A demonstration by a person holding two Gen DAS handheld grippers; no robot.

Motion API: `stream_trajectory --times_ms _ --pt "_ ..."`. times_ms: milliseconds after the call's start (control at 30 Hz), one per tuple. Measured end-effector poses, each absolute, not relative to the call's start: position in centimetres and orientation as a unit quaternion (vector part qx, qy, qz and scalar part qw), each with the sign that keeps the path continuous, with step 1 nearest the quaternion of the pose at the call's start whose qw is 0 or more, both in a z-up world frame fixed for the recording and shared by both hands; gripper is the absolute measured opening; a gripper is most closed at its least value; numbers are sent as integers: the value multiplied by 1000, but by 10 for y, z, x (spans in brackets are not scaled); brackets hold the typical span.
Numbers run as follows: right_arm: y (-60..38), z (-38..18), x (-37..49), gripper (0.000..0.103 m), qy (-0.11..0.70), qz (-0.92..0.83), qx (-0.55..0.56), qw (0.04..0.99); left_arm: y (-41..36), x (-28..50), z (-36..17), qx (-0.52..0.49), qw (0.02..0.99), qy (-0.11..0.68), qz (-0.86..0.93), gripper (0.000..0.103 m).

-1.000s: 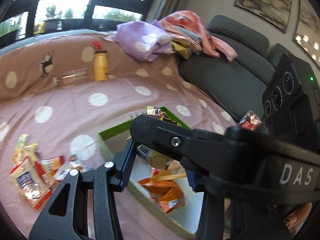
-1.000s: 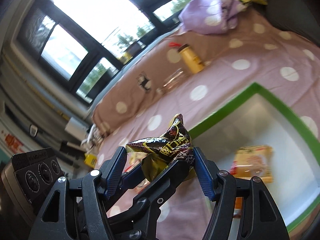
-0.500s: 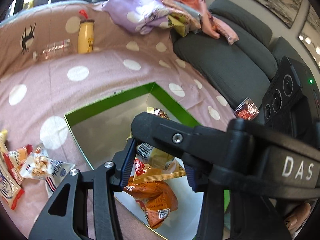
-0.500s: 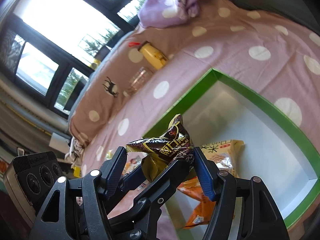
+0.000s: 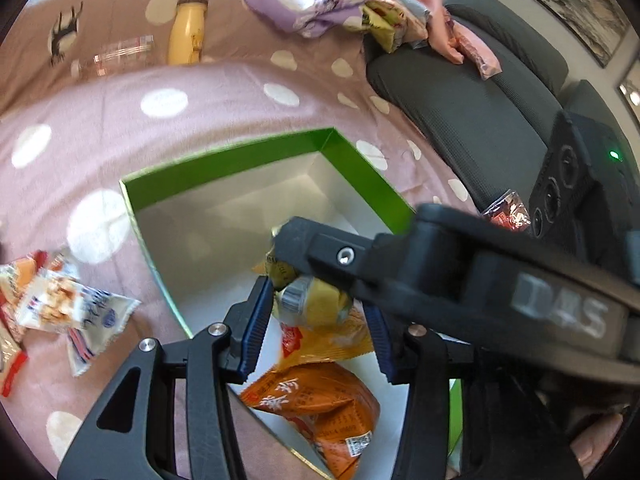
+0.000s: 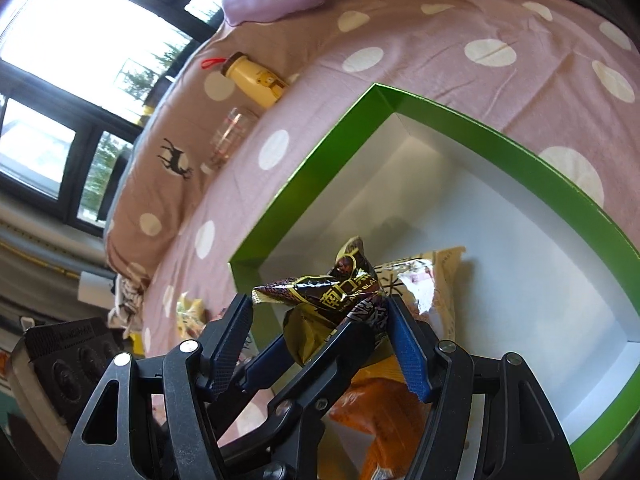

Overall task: Organize snacks
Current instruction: 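Carry the gold-wrapped candy into the box and open the right gripper, then return the right gripper to the pile and grasp the white nut pack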

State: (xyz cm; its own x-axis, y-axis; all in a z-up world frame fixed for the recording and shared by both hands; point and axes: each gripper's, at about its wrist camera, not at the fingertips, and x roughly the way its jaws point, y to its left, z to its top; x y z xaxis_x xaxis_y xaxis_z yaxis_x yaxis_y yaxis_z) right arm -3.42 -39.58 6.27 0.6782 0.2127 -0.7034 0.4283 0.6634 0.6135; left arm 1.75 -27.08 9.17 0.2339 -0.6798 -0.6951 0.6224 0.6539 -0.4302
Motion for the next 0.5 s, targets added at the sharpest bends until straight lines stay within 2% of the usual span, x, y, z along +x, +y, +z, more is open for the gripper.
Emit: stream_trajectory --times_ms 100,200,267,300,400,500 --pt "-397 69 -40 73 385 -91 391 831 -258 15 101 -29 802 441 -402 60" --pt "-398 75 -44 78 369 -92 389 839 -235 14 110 -36 818 423 -387 73" --pt "-394 80 -46 88 366 -100 376 845 -212 14 116 -46 831 411 -372 81" --pt "-392 83 -46 89 362 -102 369 850 -201 15 119 -51 837 408 -362 88" --pt "-381 94 -46 90 347 -94 355 863 -165 16 126 -56 859 394 -321 91" --pt "-362 105 -43 90 332 -77 336 878 -127 17 128 -60 877 384 -281 99"
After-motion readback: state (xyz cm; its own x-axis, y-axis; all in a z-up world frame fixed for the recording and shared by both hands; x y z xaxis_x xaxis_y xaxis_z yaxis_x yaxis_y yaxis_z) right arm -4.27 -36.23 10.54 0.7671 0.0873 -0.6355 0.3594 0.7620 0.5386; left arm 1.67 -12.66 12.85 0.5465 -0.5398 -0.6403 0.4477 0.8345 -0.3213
